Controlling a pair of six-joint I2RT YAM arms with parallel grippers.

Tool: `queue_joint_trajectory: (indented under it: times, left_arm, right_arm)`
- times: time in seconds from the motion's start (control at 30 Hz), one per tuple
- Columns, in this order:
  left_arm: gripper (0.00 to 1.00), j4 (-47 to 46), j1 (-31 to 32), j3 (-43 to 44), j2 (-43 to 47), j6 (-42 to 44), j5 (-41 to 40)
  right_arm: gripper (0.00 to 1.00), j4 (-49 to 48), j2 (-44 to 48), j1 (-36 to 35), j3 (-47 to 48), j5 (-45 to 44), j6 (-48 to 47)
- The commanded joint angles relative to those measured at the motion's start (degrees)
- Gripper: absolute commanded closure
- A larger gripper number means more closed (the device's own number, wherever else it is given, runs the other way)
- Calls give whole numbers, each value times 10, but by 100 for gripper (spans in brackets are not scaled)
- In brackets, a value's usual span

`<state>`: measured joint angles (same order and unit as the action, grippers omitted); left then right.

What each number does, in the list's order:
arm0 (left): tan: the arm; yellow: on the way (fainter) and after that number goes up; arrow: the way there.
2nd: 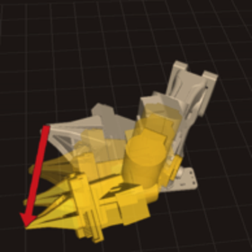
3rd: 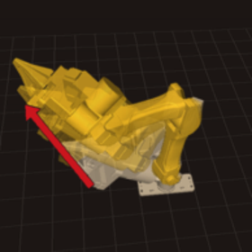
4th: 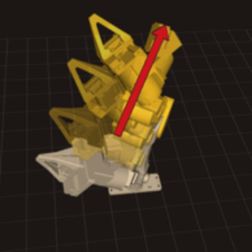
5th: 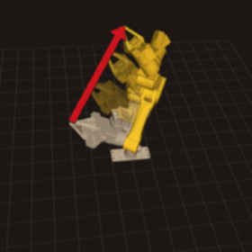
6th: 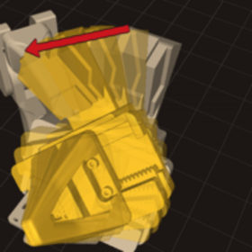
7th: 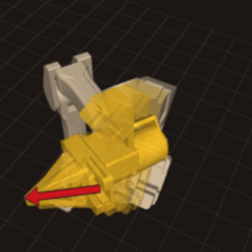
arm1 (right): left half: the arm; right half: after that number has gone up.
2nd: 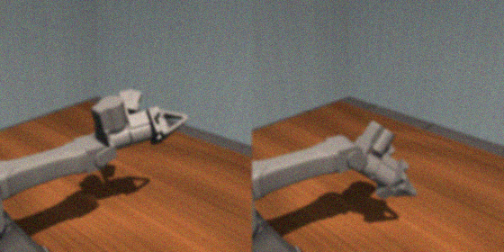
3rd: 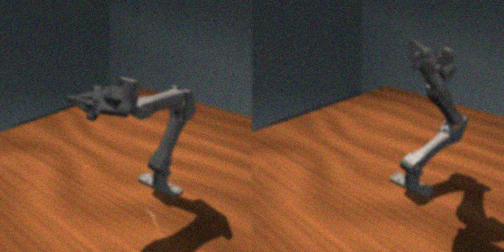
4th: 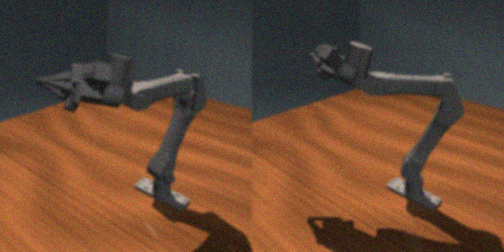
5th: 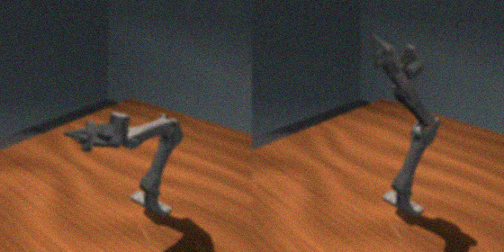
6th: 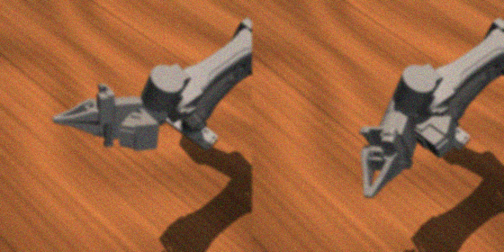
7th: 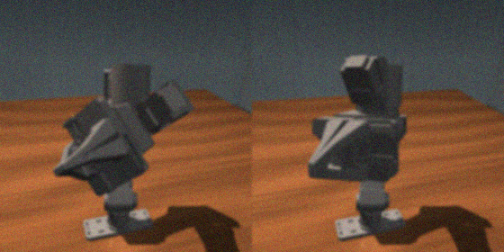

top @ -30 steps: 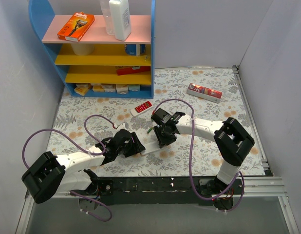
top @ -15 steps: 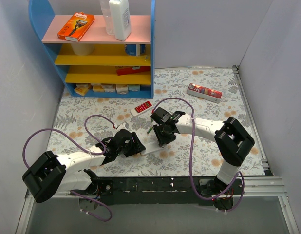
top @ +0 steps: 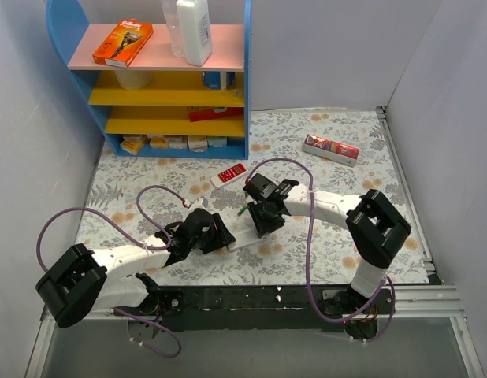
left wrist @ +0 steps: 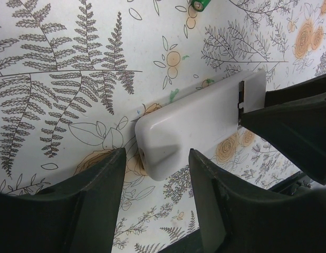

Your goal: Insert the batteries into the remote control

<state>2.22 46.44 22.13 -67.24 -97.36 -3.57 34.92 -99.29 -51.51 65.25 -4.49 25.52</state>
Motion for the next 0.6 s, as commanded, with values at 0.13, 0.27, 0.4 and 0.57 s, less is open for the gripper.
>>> queue_joint_trajectory:
  times: [0.13, 0.27, 0.4, 0.57]
  left_arm:
    - [50, 20, -3, -3, -2, 2, -2]
    - [50, 21, -3, -4, -3, 2, 0]
    - [50, 21, -3, -2, -3, 2, 0]
    - [50, 21, -3, -2, -7, 2, 1]
  right_arm:
    - [59, -15, -11, -3, -3, -1, -1]
    - [59, -17, -13, -3, -7, -1, -1]
    - [59, -15, -10, -3, -9, -1, -1]
    - [56, -11, -11, -3, -7, 4, -3]
